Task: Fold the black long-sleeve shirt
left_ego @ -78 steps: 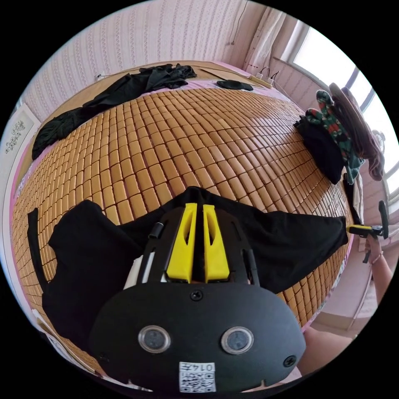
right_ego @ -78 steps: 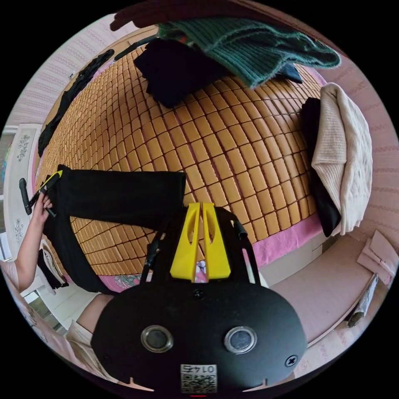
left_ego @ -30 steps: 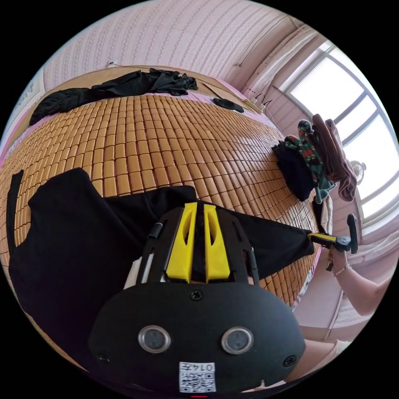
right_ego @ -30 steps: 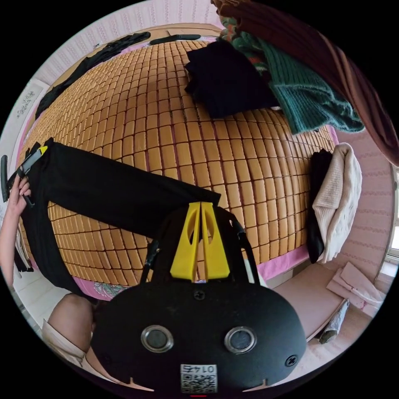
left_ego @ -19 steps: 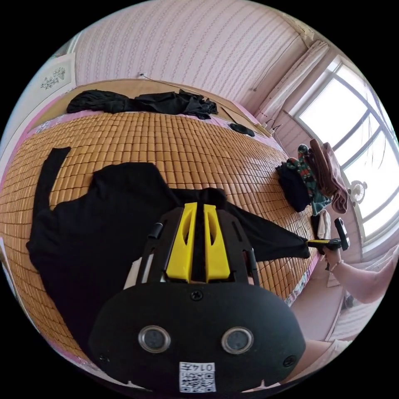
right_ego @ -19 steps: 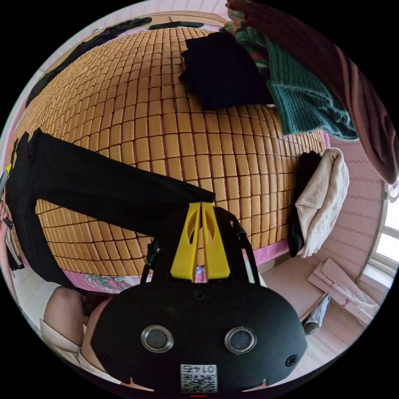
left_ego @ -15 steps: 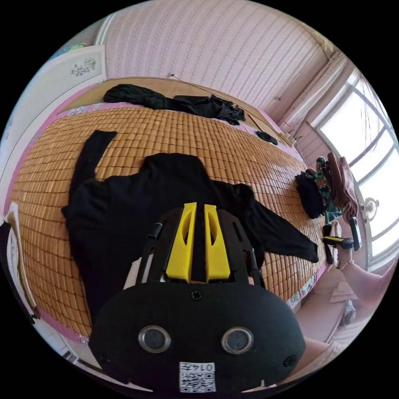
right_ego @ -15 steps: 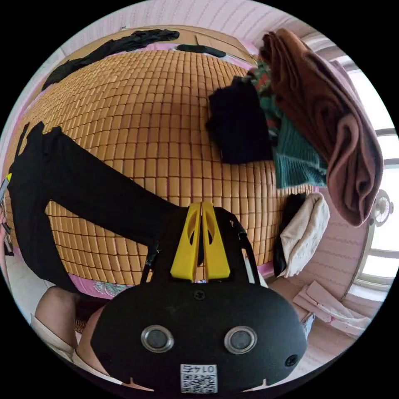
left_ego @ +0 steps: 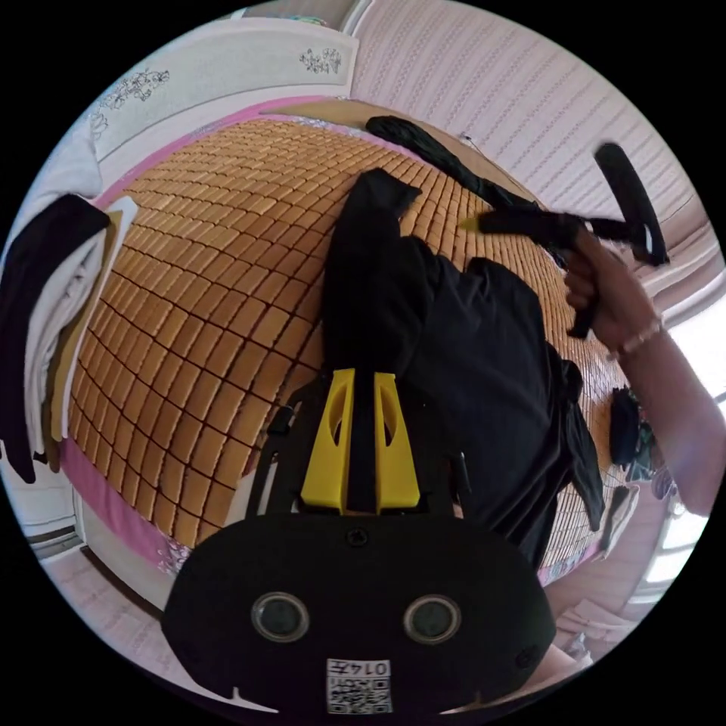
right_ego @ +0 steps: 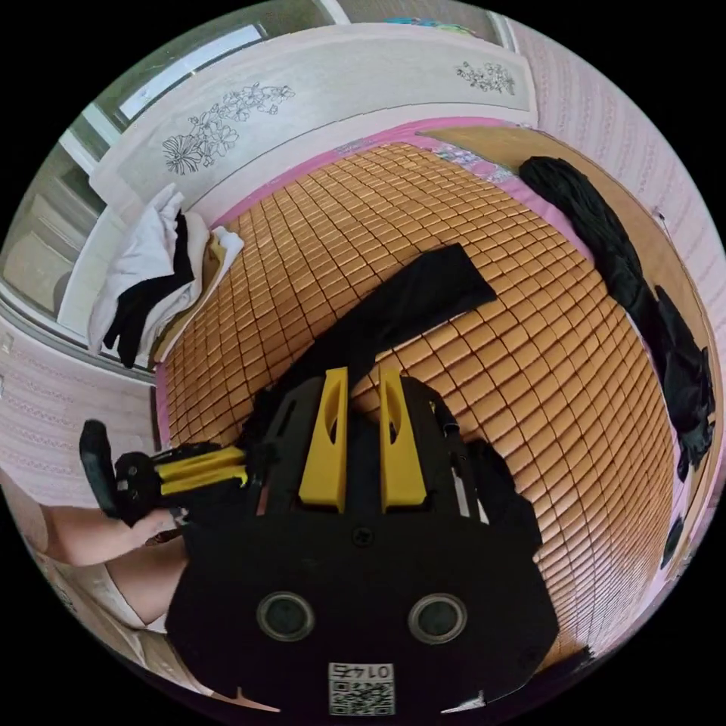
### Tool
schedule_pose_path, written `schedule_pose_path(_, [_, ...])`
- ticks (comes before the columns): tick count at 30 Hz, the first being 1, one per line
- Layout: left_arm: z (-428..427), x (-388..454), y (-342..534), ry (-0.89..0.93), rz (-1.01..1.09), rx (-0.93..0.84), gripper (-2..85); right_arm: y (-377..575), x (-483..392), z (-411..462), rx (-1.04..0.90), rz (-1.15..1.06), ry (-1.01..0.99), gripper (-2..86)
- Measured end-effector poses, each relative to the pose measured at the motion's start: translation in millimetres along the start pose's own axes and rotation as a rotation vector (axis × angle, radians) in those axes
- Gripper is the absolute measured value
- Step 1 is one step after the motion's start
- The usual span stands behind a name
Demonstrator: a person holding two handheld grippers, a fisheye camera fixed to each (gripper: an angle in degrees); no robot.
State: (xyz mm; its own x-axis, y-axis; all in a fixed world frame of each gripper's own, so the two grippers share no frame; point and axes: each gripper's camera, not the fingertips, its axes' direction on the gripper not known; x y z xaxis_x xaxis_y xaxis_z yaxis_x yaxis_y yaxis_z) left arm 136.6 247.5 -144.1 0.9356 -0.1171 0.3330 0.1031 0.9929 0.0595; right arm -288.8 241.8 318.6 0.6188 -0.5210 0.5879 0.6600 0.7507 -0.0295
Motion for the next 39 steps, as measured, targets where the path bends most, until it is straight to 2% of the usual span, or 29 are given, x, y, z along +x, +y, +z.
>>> schedule_pose_path(1, [-10, -1, 1, 0.011, 0.028, 0.052, 4.4, -22, -2, 30, -0.045, 0.020, 0.009, 7.6])
schedule_pose_path(4, [-27, -6, -5, 0.036, 0.073, 0.053, 2.5, -50, -1, 99, -0.198, 0.053, 0.035, 5.4])
schedule_pose_path(6, [-38, -13, -10, 0.089, 0.085, 0.045, 1.2, -48, -3, 108, -0.155, 0.026, 0.070, 1.9])
schedule_pose_path(8, [-48, -24, -13, 0.165, 0.091, 0.037, 0.2, -43, -6, 120, -0.215, -0.011, -0.060, 0.6])
schedule_pose_path(10, [-69, -37, -17, 0.262, 0.085, 0.042, -0.5, -33, -22, 104, -0.133, -0.081, -0.166, 0.3])
schedule_pose_path(12, [-96, -42, -16, 0.295, 0.114, 0.080, -0.7, -24, -54, 84, -0.073, -0.235, -0.284, 0.1])
schedule_pose_path(14, [-130, -45, -11, 0.337, 0.151, 0.114, -0.8, -14, -107, 59, -0.067, -0.505, -0.562, 0.2])
schedule_pose_path(17, [-188, -46, 3, 0.416, 0.160, 0.127, -0.8, -6, -149, 57, -0.100, -0.657, -0.661, 1.0])
schedule_pose_path(20, [-226, -50, 16, 0.429, 0.176, 0.113, -0.5, -3, -145, 102, -0.185, -0.580, -0.593, 3.5])
schedule_pose_path(23, [-250, -75, 32, 0.354, 0.138, 0.079, -0.3, 16, -121, 144, -0.229, -0.438, -0.477, 5.7])
schedule_pose_path(26, [-276, -119, 47, 0.207, 0.044, 0.057, 0.2, 50, -105, 188, -0.302, -0.344, -0.301, 7.4])
schedule_pose_path(28, [-294, -160, 56, 0.014, -0.047, 0.048, 1.1, 73, -105, 220, -0.373, -0.320, -0.226, 7.8])
schedule_pose_path(32, [-309, -218, 56, -0.182, -0.199, 0.029, 5.5, 113, -115, 288, -0.522, -0.308, -0.068, 2.8])
schedule_pose_path(36, [-299, -255, 37, -0.262, -0.294, -0.011, 8.5, 112, -116, 274, -0.358, -0.254, -0.028, 1.0])
schedule_pose_path(39, [-301, -265, 29, -0.181, -0.358, -0.044, 7.0, 105, -100, 262, -0.236, -0.149, 0.053, 0.4])
